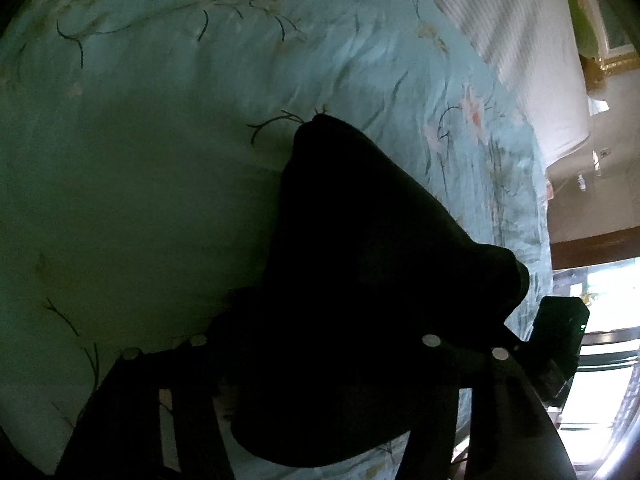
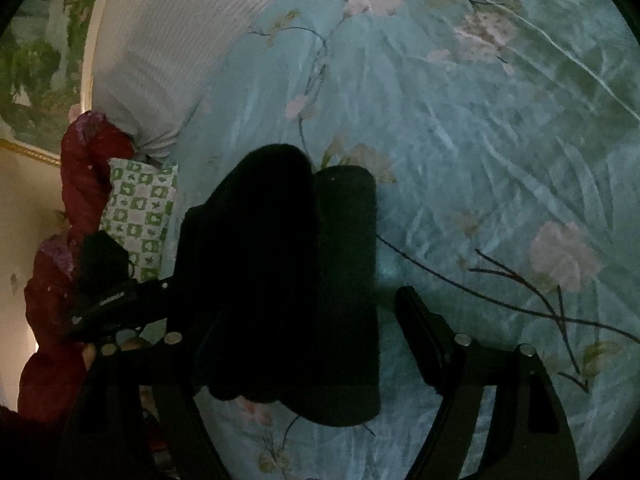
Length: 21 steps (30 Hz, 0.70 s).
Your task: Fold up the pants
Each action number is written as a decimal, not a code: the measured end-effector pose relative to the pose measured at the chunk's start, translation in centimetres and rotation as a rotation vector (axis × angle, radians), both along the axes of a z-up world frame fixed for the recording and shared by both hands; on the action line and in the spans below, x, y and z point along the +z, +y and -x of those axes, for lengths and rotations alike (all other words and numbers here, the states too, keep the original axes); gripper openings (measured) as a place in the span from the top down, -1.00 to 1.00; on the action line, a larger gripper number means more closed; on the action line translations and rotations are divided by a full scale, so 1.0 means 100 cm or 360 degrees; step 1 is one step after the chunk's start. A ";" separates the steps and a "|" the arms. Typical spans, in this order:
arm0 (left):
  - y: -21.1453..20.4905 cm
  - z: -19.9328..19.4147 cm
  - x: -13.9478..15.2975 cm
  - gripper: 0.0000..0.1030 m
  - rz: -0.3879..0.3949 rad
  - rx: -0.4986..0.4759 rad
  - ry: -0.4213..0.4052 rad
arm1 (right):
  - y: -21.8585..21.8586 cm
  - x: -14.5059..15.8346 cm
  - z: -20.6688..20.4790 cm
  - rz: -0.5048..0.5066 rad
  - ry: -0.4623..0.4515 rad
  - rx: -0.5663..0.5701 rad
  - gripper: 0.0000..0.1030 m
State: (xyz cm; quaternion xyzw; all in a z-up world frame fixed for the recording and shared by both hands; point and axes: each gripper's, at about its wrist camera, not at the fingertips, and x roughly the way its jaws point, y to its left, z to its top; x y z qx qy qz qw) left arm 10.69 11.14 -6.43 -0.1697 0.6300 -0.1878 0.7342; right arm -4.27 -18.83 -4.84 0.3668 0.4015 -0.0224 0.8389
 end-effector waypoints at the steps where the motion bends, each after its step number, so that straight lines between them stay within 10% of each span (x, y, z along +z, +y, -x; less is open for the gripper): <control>1: 0.000 0.000 0.000 -0.05 0.0004 0.0001 -0.0003 | -0.002 -0.001 0.001 -0.0021 -0.0004 0.0007 -0.38; 10: -0.011 0.007 0.018 0.41 0.0022 -0.0032 -0.0085 | -0.002 0.005 0.000 -0.0115 -0.0064 0.0060 0.06; 21: 0.008 0.001 0.059 0.47 0.0072 0.0046 -0.0207 | 0.006 0.039 -0.032 -0.0062 -0.0165 0.0206 0.17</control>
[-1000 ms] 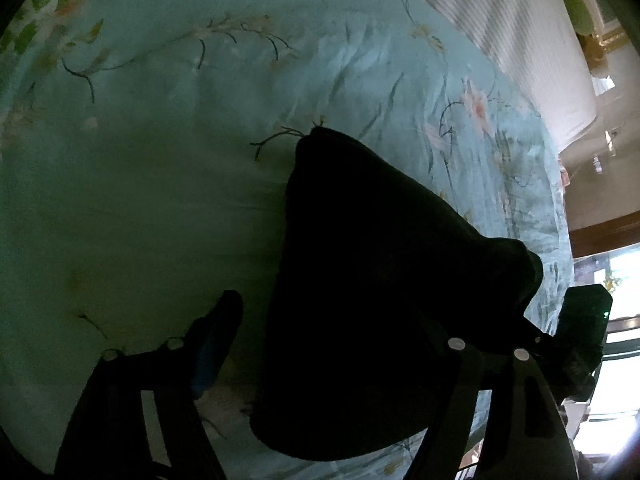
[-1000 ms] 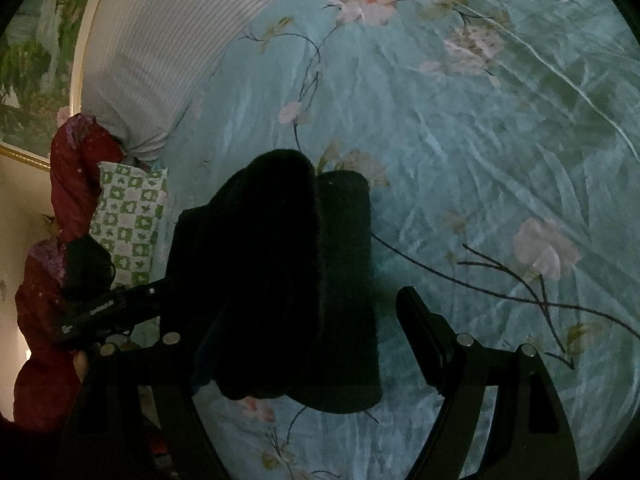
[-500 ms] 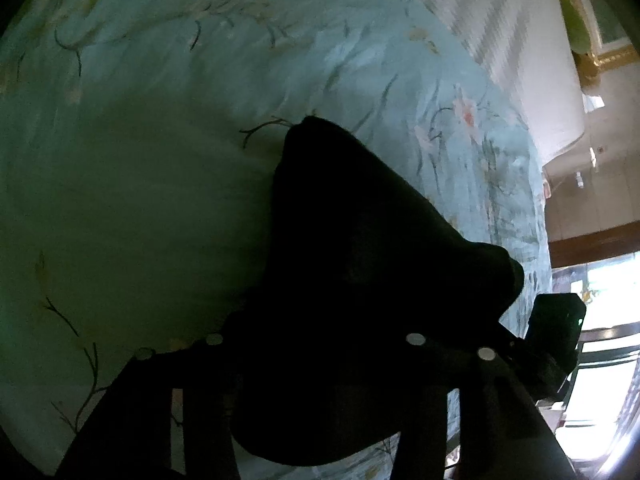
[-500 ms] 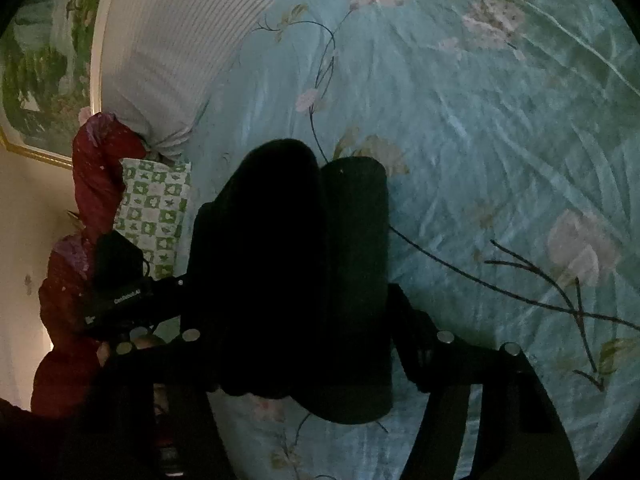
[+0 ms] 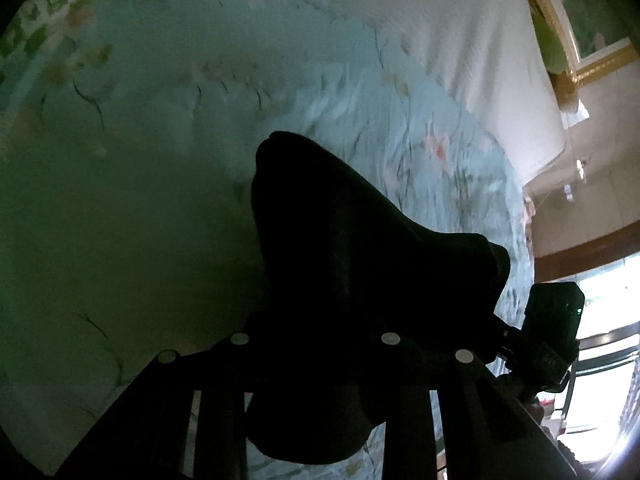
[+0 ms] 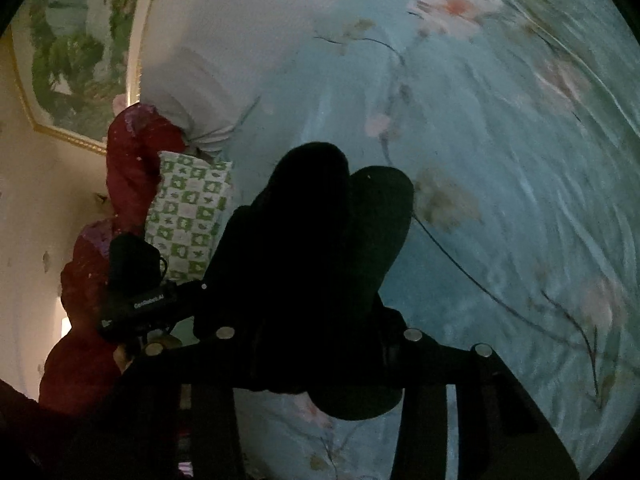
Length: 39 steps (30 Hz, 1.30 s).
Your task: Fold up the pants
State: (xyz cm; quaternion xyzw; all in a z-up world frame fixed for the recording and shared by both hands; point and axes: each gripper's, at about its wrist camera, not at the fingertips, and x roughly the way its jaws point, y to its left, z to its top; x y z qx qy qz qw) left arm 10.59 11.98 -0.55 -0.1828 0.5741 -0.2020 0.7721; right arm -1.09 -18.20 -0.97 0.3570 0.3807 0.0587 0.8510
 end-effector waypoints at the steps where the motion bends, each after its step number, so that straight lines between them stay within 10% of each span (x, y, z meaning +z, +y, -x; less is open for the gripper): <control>1: 0.006 -0.003 0.004 0.47 -0.0003 0.0013 -0.0016 | 0.002 0.002 -0.005 0.0007 -0.0007 0.0012 0.17; 23: 0.049 -0.067 -0.013 0.45 -0.0185 0.0178 -0.0040 | 0.010 -0.003 -0.130 0.0228 0.0138 0.0167 0.16; 39: 0.044 -0.055 -0.013 -0.39 -0.0424 0.0191 -0.0064 | 0.001 -0.006 -0.114 0.0381 0.0239 0.0000 -0.33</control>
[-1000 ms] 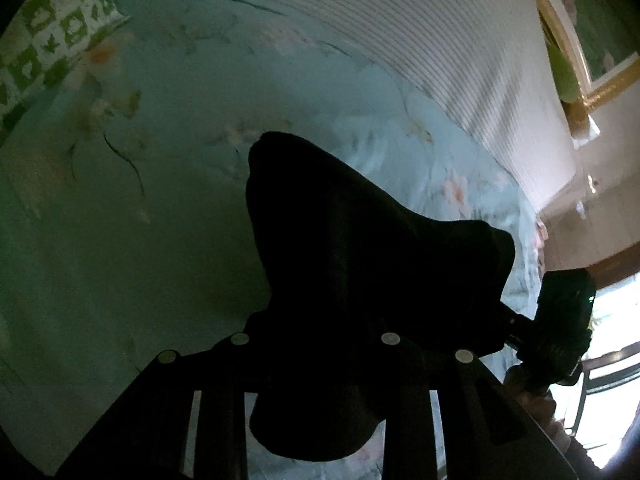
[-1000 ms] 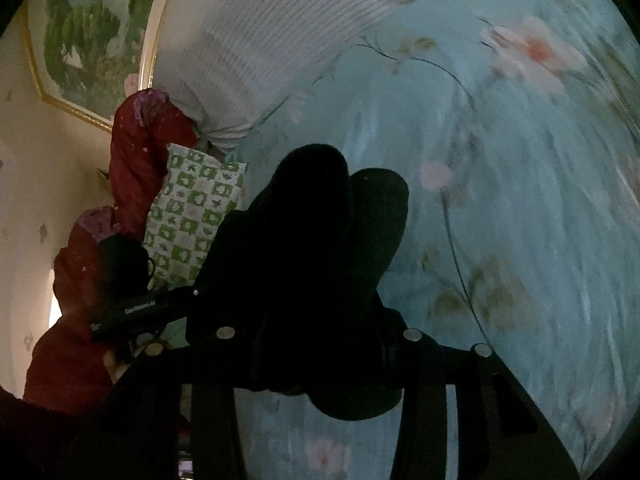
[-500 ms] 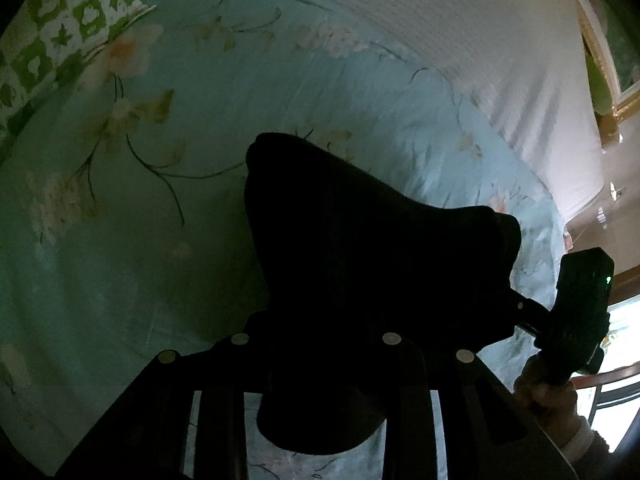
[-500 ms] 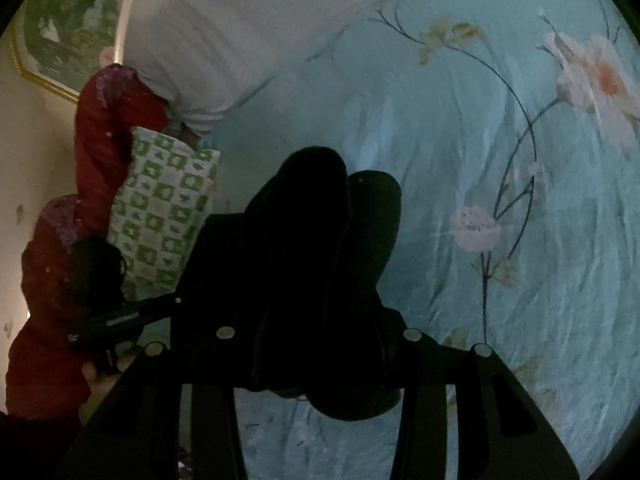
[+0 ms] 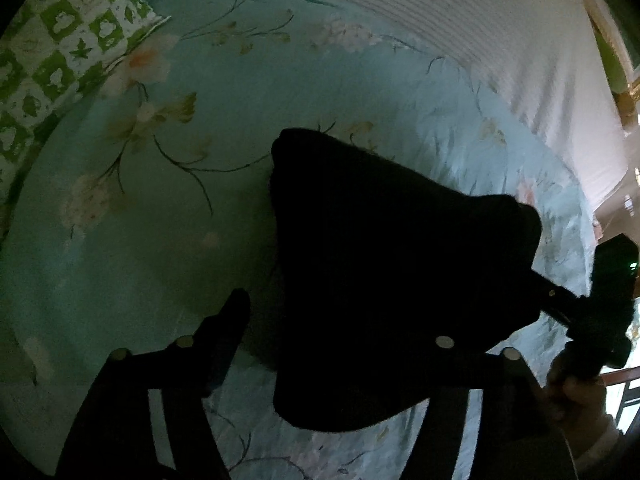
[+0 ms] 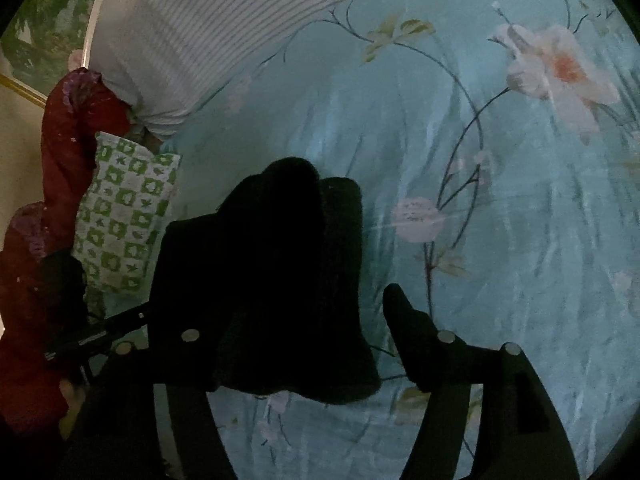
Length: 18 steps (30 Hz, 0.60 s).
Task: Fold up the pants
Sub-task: 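Lower the bundle onto the sheet and open both grippers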
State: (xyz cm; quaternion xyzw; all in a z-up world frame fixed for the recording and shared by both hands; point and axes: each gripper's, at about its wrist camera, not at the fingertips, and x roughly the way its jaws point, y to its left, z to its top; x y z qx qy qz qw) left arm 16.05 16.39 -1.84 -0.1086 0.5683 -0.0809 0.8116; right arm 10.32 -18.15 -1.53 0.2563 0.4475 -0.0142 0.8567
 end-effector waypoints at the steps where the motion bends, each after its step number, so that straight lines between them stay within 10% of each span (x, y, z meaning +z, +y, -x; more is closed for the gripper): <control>1: -0.001 0.003 0.001 -0.41 -0.0022 -0.0002 -0.0004 | 0.000 0.001 0.002 0.0011 0.0000 -0.0007 -0.34; 18: -0.010 0.054 0.013 -0.56 -0.0142 0.0079 -0.0037 | 0.036 0.028 0.042 0.0210 -0.0018 -0.0002 -0.54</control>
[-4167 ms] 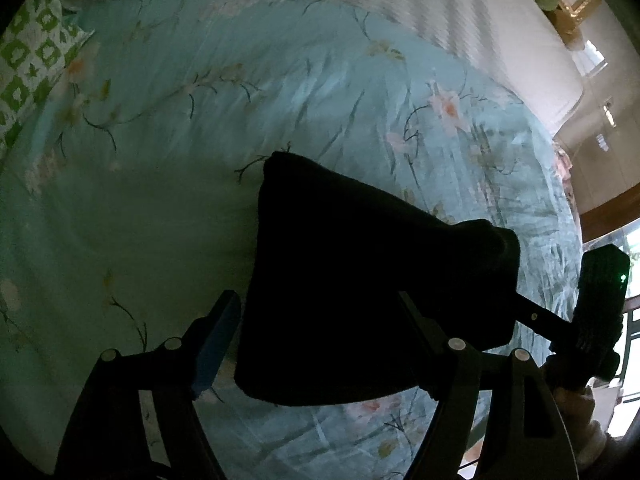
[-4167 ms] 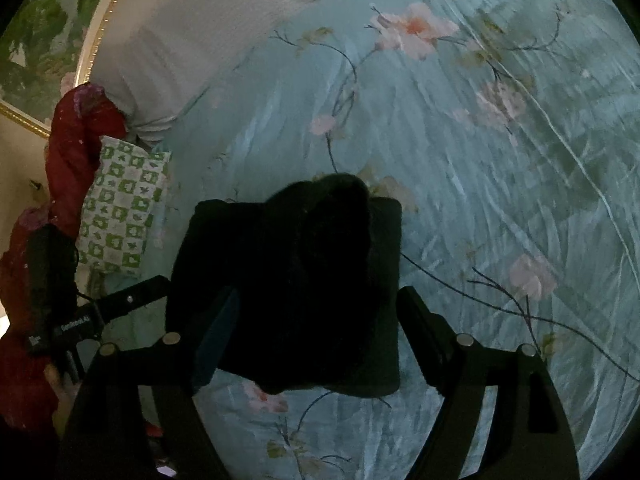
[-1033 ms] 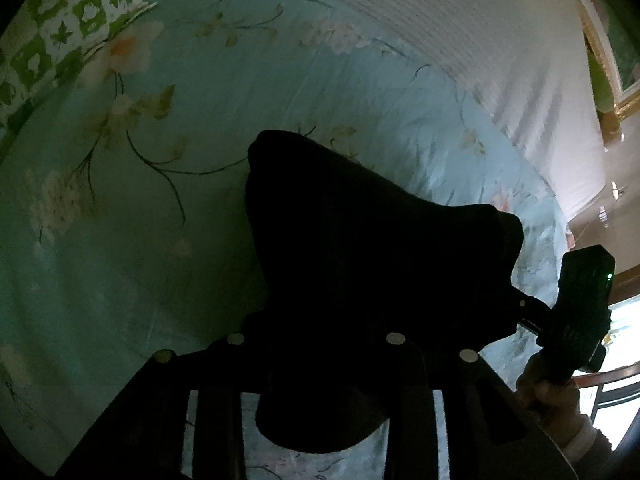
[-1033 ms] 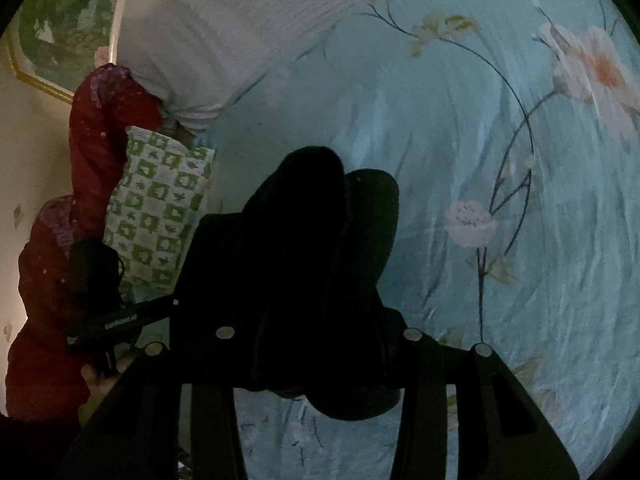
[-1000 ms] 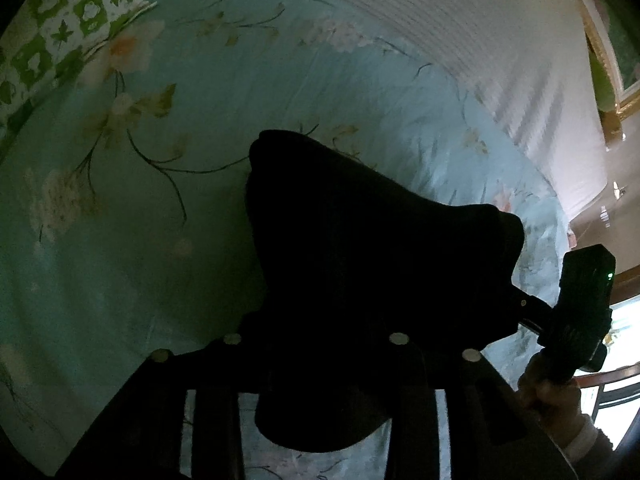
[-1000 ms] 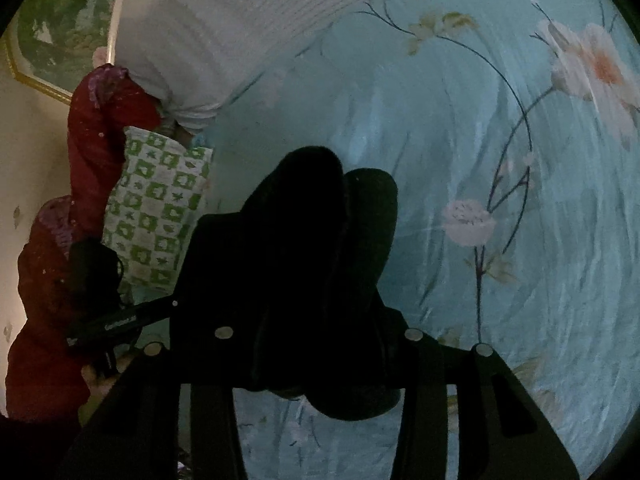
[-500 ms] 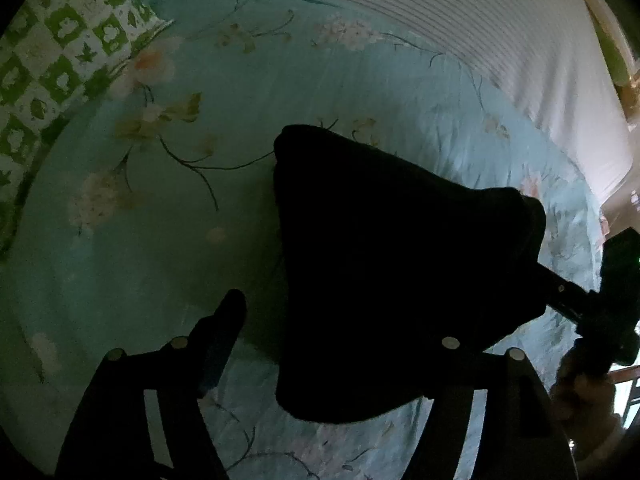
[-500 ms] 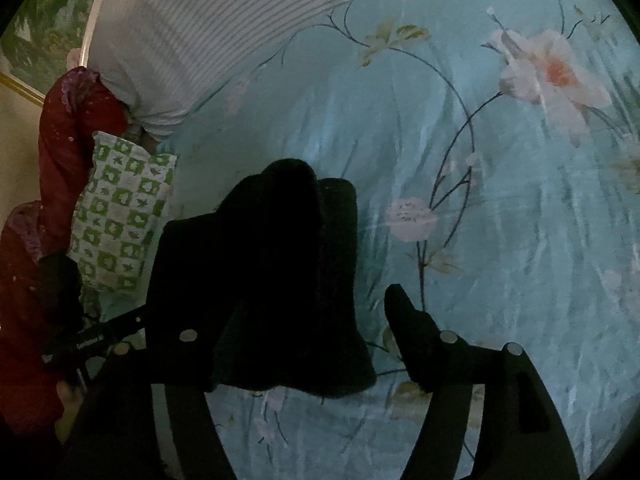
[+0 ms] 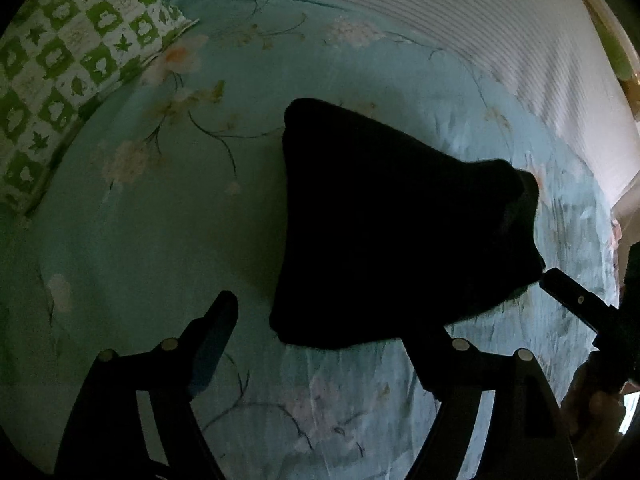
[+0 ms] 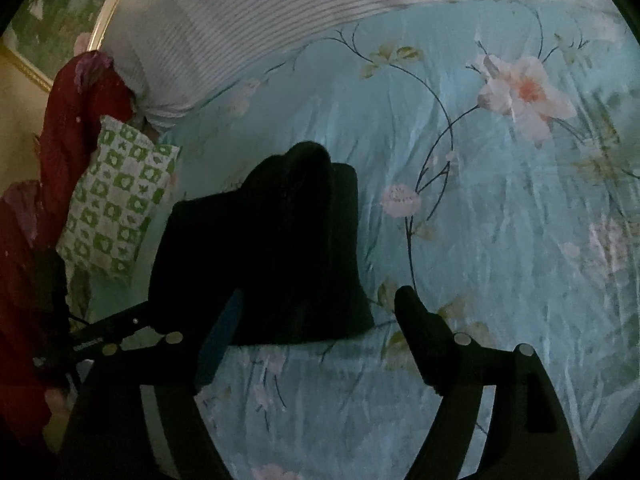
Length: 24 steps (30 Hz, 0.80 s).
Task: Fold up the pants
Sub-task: 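Lower the bundle onto the sheet and open both grippers, then pull both grippers back from the folded trousers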
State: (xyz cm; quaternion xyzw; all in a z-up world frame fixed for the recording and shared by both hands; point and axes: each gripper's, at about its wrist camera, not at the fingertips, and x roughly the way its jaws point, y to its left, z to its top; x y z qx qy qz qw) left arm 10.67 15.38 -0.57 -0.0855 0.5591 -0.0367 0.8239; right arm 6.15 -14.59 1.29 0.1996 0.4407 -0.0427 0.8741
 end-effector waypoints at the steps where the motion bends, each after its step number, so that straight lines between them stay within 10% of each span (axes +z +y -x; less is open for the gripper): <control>1: -0.001 0.003 0.001 -0.56 -0.0012 -0.0002 -0.0009 | 0.003 0.001 0.002 0.0016 -0.0001 0.0008 -0.55; 24: -0.032 0.073 0.025 -0.57 -0.0362 -0.0021 -0.0248 | 0.064 0.017 0.042 0.0431 -0.0140 0.0231 -0.74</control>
